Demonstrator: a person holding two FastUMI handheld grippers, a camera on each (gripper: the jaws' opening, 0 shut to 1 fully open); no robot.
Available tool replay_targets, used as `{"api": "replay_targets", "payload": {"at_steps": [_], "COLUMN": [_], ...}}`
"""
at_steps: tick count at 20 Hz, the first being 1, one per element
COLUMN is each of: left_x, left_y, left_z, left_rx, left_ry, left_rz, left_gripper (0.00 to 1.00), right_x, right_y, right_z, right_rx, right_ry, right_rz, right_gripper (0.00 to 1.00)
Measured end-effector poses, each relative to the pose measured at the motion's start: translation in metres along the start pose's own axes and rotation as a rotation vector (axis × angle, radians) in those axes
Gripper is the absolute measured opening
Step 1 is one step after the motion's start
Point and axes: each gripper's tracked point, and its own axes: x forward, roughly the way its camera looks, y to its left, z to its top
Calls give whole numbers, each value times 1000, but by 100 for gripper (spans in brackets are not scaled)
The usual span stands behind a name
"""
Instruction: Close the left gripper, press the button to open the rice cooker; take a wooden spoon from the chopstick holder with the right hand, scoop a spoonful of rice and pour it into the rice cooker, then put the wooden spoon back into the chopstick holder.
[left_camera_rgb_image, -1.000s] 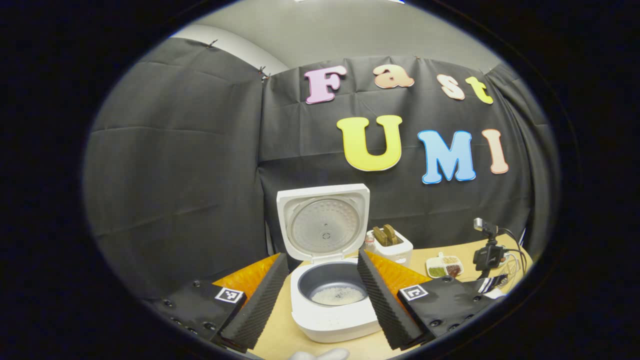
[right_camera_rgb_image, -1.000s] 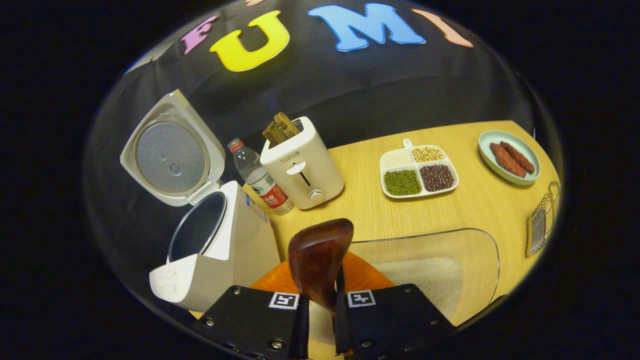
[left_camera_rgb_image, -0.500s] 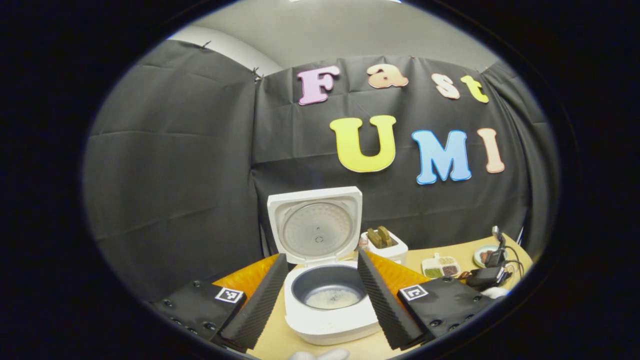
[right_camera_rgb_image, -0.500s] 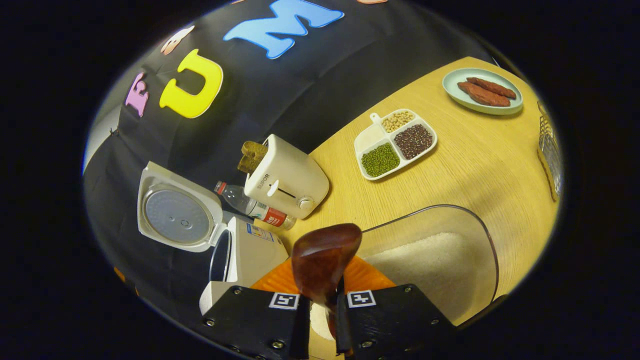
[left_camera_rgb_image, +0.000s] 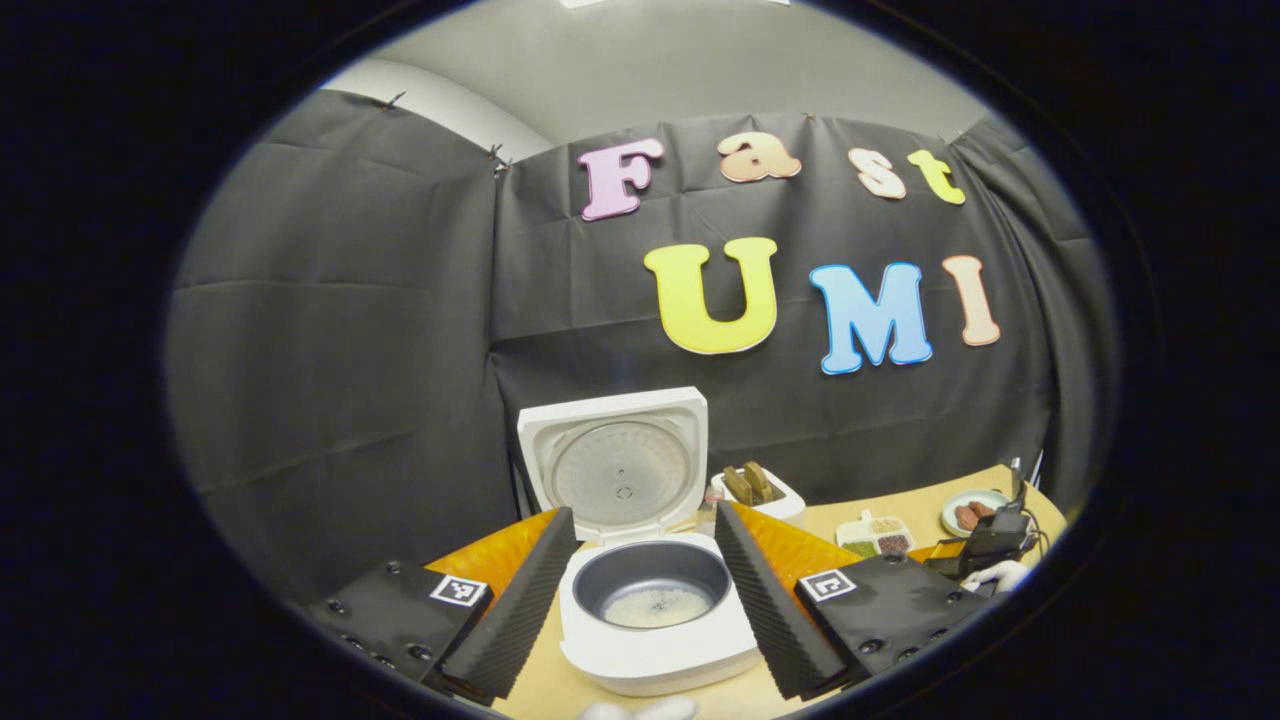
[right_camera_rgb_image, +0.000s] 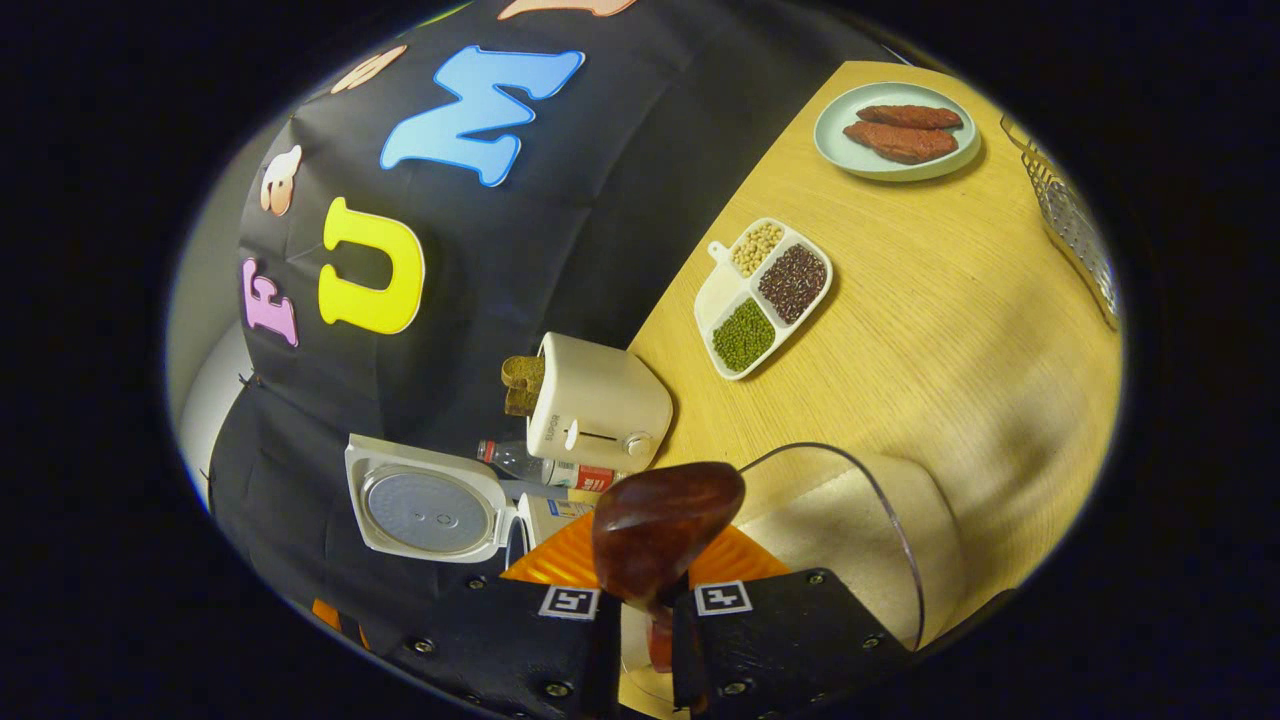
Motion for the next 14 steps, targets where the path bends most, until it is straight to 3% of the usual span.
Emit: {"api": "replay_targets", "payload": {"at_steps": [2, 8, 13, 14], "left_x": [1, 3, 0, -1], "left_y": [-1, -6, 1, 4], "left_z": [1, 4, 6, 5], "left_rx": [0, 15, 16, 13], "left_ry": [-2, -21, -47, -45], "left_rz": [-1, -10, -10, -8], "left_gripper": [95, 99, 99, 95], "right_x": [-2, -12, -21, -21], "right_y": [1, 13, 63, 78], "right_z": [5, 16, 31, 35], "right_rx": [11, 21, -7, -8], "right_ry": [-10, -32, -56, -59], "right_rz": [10, 30, 75, 89], "right_gripper": [21, 20, 20, 20]}}
